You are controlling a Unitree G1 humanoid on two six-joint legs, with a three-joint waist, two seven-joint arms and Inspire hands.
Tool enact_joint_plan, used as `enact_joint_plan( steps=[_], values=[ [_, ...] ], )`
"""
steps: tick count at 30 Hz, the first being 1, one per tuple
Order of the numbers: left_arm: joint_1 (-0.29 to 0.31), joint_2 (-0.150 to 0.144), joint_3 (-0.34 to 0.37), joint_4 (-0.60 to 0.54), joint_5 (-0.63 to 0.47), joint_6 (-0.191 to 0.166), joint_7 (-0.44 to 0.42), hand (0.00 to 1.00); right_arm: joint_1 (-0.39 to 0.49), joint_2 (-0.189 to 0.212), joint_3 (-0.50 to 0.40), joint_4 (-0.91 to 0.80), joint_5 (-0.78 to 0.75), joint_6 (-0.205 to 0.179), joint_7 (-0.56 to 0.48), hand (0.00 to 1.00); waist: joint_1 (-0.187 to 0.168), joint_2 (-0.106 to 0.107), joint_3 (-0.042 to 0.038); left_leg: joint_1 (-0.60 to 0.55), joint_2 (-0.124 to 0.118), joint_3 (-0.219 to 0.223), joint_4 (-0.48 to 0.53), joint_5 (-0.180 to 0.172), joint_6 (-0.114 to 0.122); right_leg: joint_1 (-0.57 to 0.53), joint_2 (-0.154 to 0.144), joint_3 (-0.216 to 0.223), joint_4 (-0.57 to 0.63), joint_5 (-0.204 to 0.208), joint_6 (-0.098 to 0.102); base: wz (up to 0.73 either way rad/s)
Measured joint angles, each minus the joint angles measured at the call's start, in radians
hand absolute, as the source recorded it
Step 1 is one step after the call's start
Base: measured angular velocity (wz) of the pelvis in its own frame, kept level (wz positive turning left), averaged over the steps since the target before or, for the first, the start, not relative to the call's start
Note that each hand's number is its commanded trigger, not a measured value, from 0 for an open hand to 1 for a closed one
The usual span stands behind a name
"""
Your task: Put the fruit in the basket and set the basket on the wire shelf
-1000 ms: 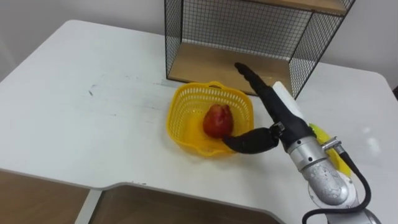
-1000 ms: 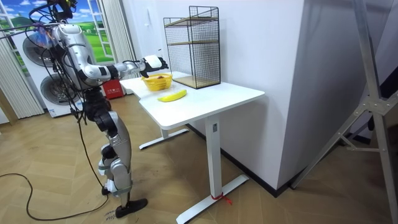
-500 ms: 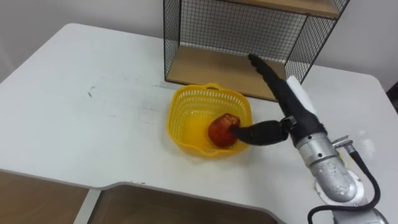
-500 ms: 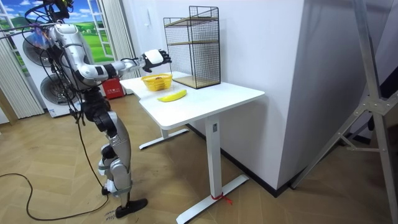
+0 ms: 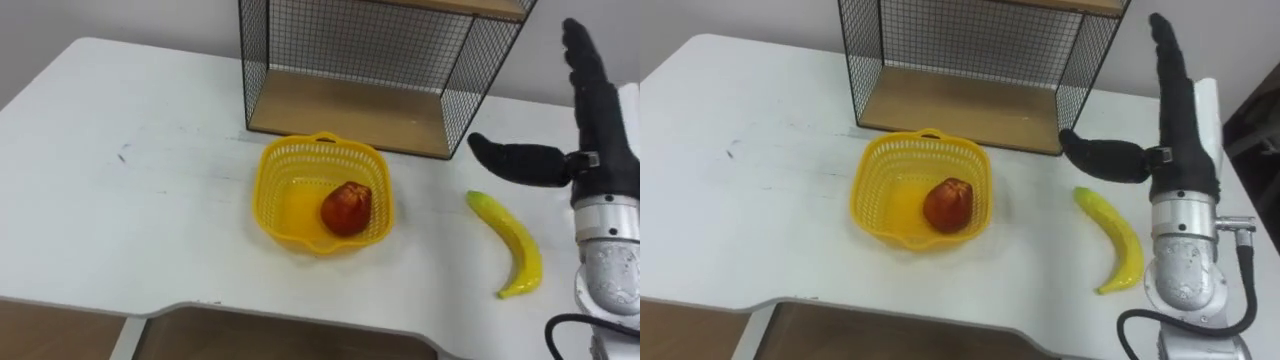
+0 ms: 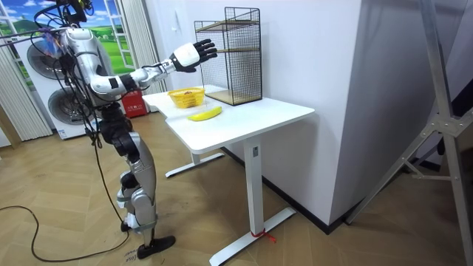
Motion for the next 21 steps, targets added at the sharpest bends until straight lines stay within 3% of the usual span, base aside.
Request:
enact_joint_plan(
  steps=[8, 21],
  values=[
    [0.0, 0.0, 0.001, 0.0, 0.0, 0.001, 0.021, 0.0, 0.01, -0.001, -0.021, 0.069, -0.002, -0.002, -0.059, 0.0, -0.001, 0.002, 0.0009, 0.01, 0.0, 0.014, -0.005, 0.0, 0.0, 0.001, 0.002, 0.018, 0.002, 0.0, 0.0, -0.05],
    [-0.003, -0.001, 0.002, -0.04, 0.001, 0.024, 0.003, 0.0, 0.018, -0.001, -0.019, 0.217, -0.012, 0.005, -0.036, 0.0, 0.003, -0.004, -0.0006, 0.015, 0.001, 0.019, -0.003, 0.0, 0.0, -0.001, 0.002, 0.023, 0.002, 0.0, 0.0, -0.01]
  ],
)
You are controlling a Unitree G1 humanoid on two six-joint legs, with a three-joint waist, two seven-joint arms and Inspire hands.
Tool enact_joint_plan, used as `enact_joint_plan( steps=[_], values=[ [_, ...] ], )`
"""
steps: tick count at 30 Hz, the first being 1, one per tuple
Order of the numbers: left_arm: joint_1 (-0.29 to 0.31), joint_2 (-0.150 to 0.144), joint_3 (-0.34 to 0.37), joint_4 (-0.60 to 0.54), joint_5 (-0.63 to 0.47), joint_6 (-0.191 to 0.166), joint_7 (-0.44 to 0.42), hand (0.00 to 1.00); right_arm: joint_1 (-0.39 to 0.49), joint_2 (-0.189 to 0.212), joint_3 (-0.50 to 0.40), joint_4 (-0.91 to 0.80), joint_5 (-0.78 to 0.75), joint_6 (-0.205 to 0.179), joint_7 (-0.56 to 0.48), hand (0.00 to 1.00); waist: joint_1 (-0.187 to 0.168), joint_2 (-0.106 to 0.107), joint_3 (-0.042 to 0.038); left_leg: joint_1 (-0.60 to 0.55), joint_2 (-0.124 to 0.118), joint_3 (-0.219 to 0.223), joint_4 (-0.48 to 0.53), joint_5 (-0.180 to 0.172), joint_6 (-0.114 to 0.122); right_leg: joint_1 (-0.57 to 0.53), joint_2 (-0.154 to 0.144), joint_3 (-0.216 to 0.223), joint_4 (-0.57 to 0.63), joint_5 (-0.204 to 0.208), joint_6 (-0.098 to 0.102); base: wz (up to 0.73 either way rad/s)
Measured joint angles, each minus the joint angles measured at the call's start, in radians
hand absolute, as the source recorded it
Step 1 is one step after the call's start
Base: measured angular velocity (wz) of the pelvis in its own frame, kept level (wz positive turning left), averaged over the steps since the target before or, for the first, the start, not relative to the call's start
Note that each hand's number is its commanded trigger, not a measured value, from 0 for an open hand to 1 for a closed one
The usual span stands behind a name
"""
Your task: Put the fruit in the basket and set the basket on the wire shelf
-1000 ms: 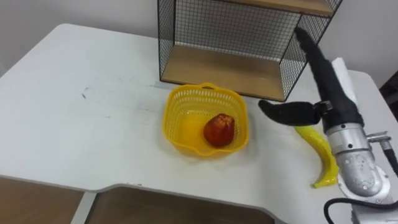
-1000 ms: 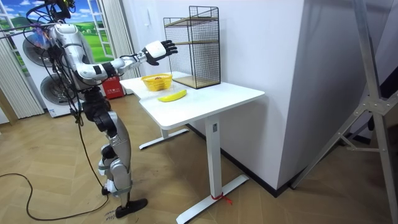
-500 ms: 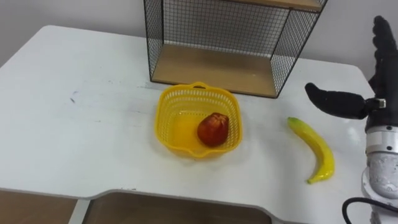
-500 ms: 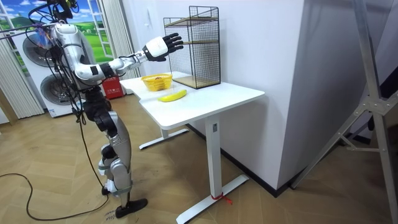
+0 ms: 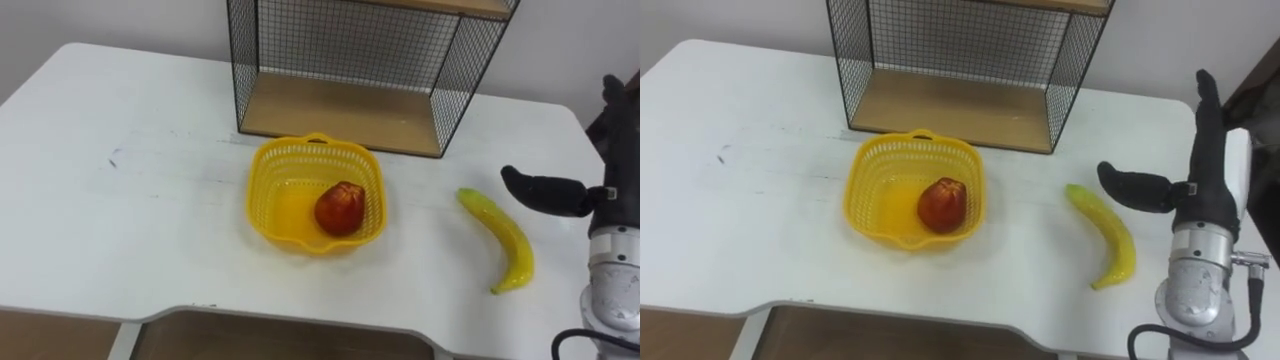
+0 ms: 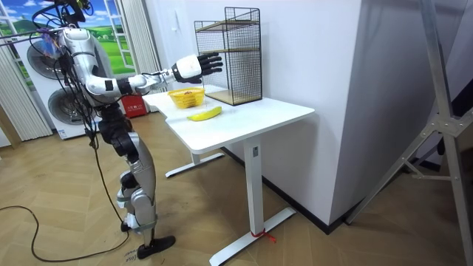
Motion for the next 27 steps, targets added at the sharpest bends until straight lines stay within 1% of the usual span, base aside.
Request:
enact_joint_plan(
  steps=[4, 13, 14, 15, 16, 17, 19, 22, 25, 27],
  values=[
    [0.002, 0.0, 0.0, -0.001, -0.001, 0.017, -0.005, 0.0, 0.0, 0.0, 0.001, 0.053, 0.008, 0.018, 0.053, 0.0, 0.006, -0.001, -0.001, -0.002, 0.0, 0.0, 0.0, 0.0, 0.0, -0.002, 0.0, 0.0, -0.001, 0.0, 0.0, 0.0],
    [0.007, 0.0, -0.001, -0.006, -0.003, 0.017, -0.004, 0.0, -0.001, 0.0, 0.003, 0.181, 0.012, 0.03, 0.163, 0.0, 0.006, -0.008, -0.0005, -0.002, 0.0, 0.0, 0.0, 0.0, 0.0, -0.002, 0.0, 0.0, -0.001, 0.0, 0.0, 0.0],
    [0.008, 0.0, -0.001, -0.006, -0.006, 0.017, -0.004, 0.0, -0.001, 0.0, 0.003, 0.203, 0.011, 0.036, 0.18, 0.0, 0.006, -0.01, -0.0002, -0.002, 0.0, 0.0, 0.0, 0.0, 0.0, -0.002, 0.0, 0.001, 0.0, 0.0, 0.0, 0.0],
    [0.008, 0.0, -0.001, -0.006, -0.009, 0.018, -0.004, 0.0, -0.001, 0.0, 0.003, 0.211, 0.011, 0.043, 0.189, 0.0, 0.005, -0.011, 0.0006, -0.002, 0.0, 0.0, 0.0, 0.0, 0.0, -0.002, 0.0, 0.001, 0.0, 0.0, 0.0, 0.0],
    [0.009, 0.0, -0.001, -0.006, -0.01, 0.018, -0.004, 0.0, -0.001, 0.0, 0.004, 0.219, 0.012, 0.058, 0.207, 0.0, 0.005, -0.013, 0.0019, -0.002, 0.0, 0.0, 0.0, 0.0, 0.0, -0.002, 0.0, 0.001, -0.001, 0.0, 0.0, 0.0],
    [0.012, 0.0, -0.001, -0.007, -0.01, 0.021, -0.004, 0.0, -0.001, 0.0, 0.004, 0.225, 0.012, 0.066, 0.223, 0.0, 0.005, -0.015, 0.0016, -0.002, 0.0, 0.001, 0.0, 0.0, 0.0, -0.002, 0.0, 0.002, -0.001, -0.001, 0.0, 0.0],
    [0.012, 0.001, -0.001, -0.009, -0.01, 0.026, -0.004, 0.0, -0.001, 0.0, 0.004, 0.236, 0.012, 0.067, 0.24, 0.0, 0.004, -0.019, 0.0011, -0.002, 0.0, 0.001, 0.0, 0.0, 0.0, -0.002, 0.0, 0.002, -0.001, -0.001, 0.001, 0.0],
    [0.013, 0.001, -0.001, -0.015, -0.01, 0.034, -0.004, 0.0, -0.001, 0.0, 0.004, 0.241, 0.011, 0.084, 0.269, 0.0, 0.005, -0.027, 0.0006, -0.001, 0.0, 0.001, 0.001, 0.0, 0.0, -0.001, 0.0, 0.002, -0.001, -0.001, 0.001, 0.0],
    [0.014, 0.001, 0.0, -0.004, -0.007, 0.039, -0.004, 0.0, 0.0, 0.002, 0.013, 0.246, -0.001, 0.087, 0.3, 0.0, 0.008, -0.028, 0.0024, 0.0, 0.0, 0.0, 0.002, 0.0, 0.0, 0.0, 0.0, 0.002, -0.001, -0.001, 0.0, 0.0],
    [0.015, 0.001, 0.0, -0.004, -0.001, 0.044, -0.008, 0.0, 0.001, 0.002, 0.027, 0.25, -0.019, 0.091, 0.328, 0.0, 0.009, -0.029, 0.0021, -0.001, 0.0, 0.0, 0.003, 0.0, 0.0, 0.0, 0.0, 0.001, -0.001, 0.0, 0.0, 0.0]
  ],
)
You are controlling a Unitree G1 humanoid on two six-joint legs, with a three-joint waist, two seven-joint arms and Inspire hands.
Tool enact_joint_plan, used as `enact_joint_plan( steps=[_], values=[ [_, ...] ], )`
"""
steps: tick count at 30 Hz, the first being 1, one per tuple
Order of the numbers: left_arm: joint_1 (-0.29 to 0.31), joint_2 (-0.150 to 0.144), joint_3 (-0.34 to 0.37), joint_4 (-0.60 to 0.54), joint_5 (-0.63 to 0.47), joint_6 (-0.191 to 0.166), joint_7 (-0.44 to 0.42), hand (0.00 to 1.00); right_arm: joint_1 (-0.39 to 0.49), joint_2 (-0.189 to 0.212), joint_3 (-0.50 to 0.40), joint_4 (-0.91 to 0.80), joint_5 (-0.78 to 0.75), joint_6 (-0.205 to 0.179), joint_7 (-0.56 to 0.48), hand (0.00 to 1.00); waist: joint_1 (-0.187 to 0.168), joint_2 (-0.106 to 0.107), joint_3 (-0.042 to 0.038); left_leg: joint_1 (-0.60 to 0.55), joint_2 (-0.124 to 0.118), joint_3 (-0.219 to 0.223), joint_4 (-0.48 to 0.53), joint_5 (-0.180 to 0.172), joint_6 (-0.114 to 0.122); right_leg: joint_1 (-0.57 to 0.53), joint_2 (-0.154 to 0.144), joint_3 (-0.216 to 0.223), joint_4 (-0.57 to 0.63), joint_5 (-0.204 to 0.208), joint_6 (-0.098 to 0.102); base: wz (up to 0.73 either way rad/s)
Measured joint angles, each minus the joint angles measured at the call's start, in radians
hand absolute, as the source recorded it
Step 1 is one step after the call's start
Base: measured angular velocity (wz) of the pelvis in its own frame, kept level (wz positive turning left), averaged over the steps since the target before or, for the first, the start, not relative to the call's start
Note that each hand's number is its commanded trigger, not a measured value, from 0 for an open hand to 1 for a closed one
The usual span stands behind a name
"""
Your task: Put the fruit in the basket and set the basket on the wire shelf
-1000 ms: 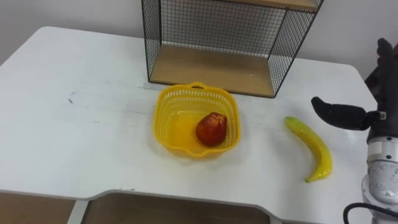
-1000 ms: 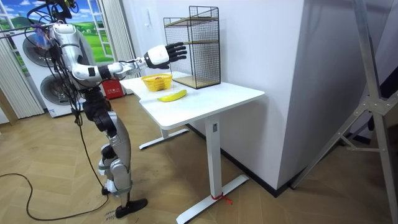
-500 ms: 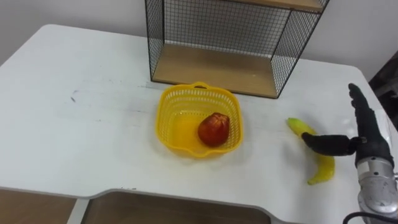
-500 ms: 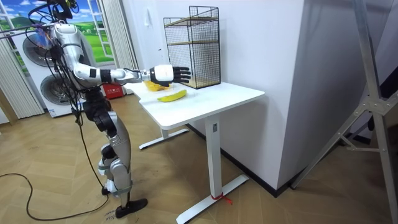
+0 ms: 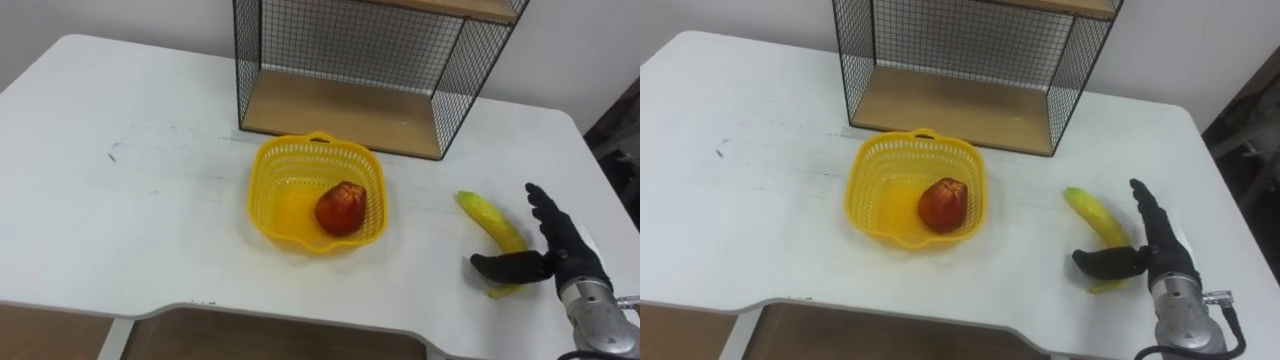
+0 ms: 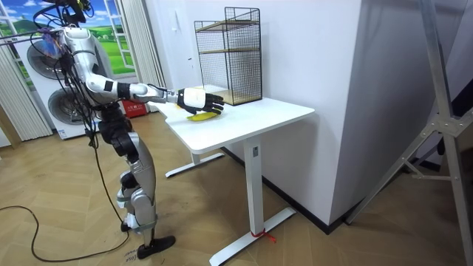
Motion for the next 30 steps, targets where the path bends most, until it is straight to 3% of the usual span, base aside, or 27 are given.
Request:
enact_joint_plan(
  steps=[6, 10, 18, 25, 26, 28, 30],
  values=[
    [0.0, 0.003, 0.01, -0.007, 0.0, 0.036, -0.037, 0.0, 0.0, -0.002, 0.011, 0.003, -0.008, 0.031, 0.072, 0.0, -0.004, 0.001, -0.0018, -0.002, 0.0, -0.002, 0.009, 0.0, 0.0, 0.005, -0.001, -0.004, 0.0, 0.001, -0.001, 0.01],
    [0.002, 0.007, 0.02, -0.019, 0.001, 0.058, -0.051, 0.0, -0.001, -0.004, 0.009, 0.003, -0.056, 0.054, 0.111, 0.0, -0.008, 0.003, -0.0124, 0.003, 0.0, -0.013, 0.014, 0.0, 0.0, 0.02, -0.002, -0.015, -0.002, 0.001, -0.001, 0.09],
    [0.003, 0.009, 0.022, -0.075, 0.002, 0.074, -0.051, 0.0, -0.005, -0.005, 0.009, -0.003, -0.152, 0.08, 0.18, 0.0, -0.004, 0.005, -0.0116, 0.016, -0.001, -0.025, 0.014, -0.001, -0.001, 0.039, -0.003, -0.023, -0.001, 0.0, -0.002, 0.03],
    [0.004, 0.011, 0.047, -0.104, 0.002, 0.085, -0.049, 0.0, -0.022, -0.005, -0.028, -0.003, -0.183, 0.103, 0.248, 0.0, -0.003, -0.012, -0.0095, 0.011, -0.003, -0.03, 0.014, -0.001, -0.001, 0.037, -0.004, -0.026, -0.001, -0.001, -0.002, 0.01],
    [0.004, 0.012, 0.048, -0.104, 0.002, 0.085, -0.047, 0.0, -0.022, -0.005, -0.028, -0.001, -0.183, 0.103, 0.252, 0.54, -0.004, -0.014, -0.009, 0.011, -0.003, -0.03, 0.015, -0.001, -0.001, 0.037, -0.004, -0.026, -0.002, -0.001, -0.002, 0.0],
    [0.003, 0.012, 0.048, -0.104, 0.002, 0.085, -0.043, 0.0, -0.022, -0.004, -0.028, 0.0, -0.183, 0.103, 0.253, 1.0, -0.004, -0.017, -0.0091, 0.011, -0.003, -0.031, 0.016, -0.001, 0.0, 0.037, -0.004, -0.026, -0.002, -0.001, -0.002, 0.0],
    [0.003, 0.012, 0.048, -0.104, 0.002, 0.085, -0.039, 0.0, -0.024, -0.005, -0.031, 0.0, -0.187, 0.103, 0.248, 1.0, -0.004, -0.017, -0.0093, 0.011, -0.003, -0.031, 0.015, -0.001, 0.0, 0.037, -0.004, -0.026, -0.003, -0.001, -0.002, 0.0]
  ],
)
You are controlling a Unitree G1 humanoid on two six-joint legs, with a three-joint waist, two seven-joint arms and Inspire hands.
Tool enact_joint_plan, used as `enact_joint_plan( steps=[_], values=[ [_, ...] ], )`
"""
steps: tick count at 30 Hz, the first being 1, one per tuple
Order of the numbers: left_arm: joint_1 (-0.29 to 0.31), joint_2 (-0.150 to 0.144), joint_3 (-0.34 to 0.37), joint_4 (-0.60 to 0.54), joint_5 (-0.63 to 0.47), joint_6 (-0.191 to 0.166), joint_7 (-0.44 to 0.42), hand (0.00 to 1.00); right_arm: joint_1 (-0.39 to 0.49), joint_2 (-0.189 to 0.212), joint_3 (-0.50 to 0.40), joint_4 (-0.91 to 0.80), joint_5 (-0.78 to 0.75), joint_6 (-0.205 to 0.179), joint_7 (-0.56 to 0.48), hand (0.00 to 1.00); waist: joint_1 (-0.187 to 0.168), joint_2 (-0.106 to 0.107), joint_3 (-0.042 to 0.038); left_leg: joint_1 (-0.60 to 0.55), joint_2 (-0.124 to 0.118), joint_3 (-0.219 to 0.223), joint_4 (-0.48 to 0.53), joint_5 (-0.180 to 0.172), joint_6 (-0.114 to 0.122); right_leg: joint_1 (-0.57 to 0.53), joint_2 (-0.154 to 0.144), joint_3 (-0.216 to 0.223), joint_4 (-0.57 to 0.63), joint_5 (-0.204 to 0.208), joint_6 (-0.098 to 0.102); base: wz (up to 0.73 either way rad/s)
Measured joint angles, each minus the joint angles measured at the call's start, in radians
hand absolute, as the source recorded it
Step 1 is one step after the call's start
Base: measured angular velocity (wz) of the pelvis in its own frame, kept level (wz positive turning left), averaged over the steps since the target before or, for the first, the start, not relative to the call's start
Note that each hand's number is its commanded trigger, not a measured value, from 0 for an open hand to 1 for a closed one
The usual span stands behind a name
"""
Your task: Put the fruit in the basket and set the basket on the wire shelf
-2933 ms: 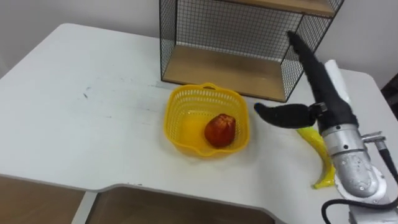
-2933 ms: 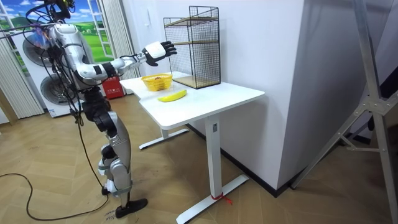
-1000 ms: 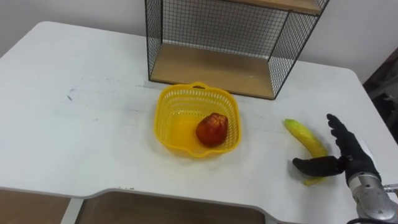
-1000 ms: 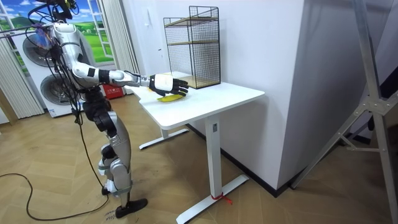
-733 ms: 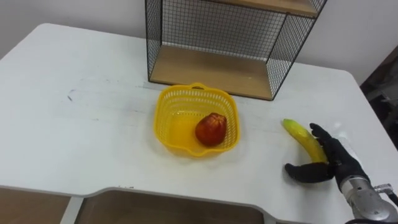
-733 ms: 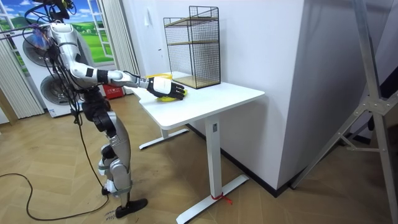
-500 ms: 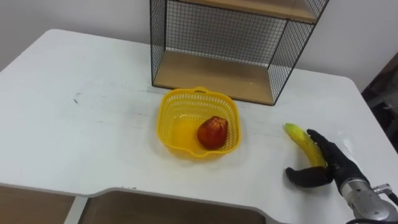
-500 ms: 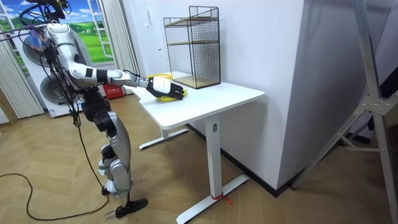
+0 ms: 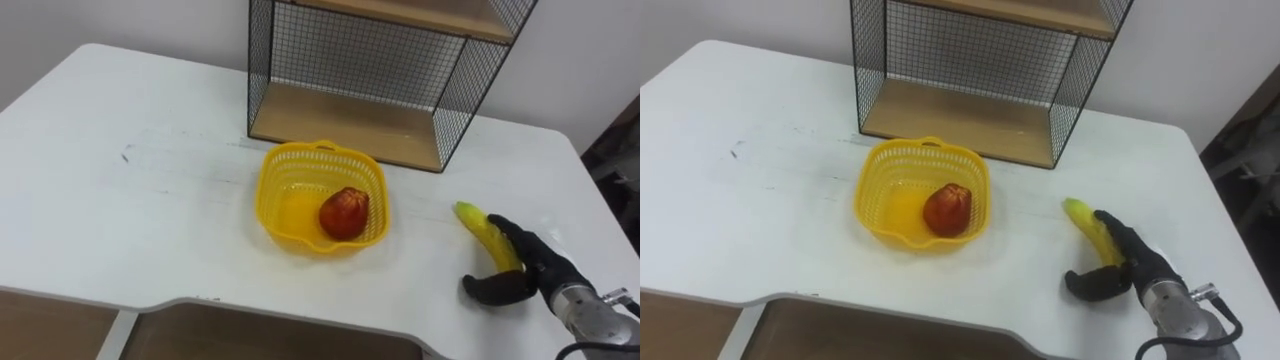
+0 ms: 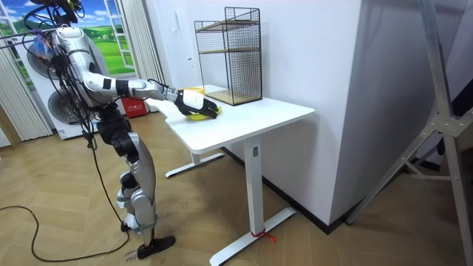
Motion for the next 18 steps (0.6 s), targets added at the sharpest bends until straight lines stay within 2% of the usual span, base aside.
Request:
enact_joint_plan(
  steps=[5, 18],
  values=[
    [0.016, 0.0, 0.001, -0.008, 0.0, 0.001, 0.004, 0.0, -0.017, 0.0, -0.044, 0.0, -0.046, 0.014, -0.011, 1.0, 0.0, 0.0, -0.0001, 0.0, 0.0, 0.0, -0.002, 0.0, 0.0, 0.001, 0.0, -0.001, -0.001, 0.0, 0.0, 0.0],
    [0.024, 0.0, 0.001, -0.017, 0.0, 0.002, 0.02, 0.0, -0.018, 0.007, -0.045, 0.001, -0.083, 0.021, -0.015, 1.0, -0.005, 0.003, -0.0009, 0.0, 0.0, -0.002, 0.001, 0.0, 0.0, 0.004, 0.0, 0.0, 0.001, 0.0, 0.0, 0.0]
  ],
)
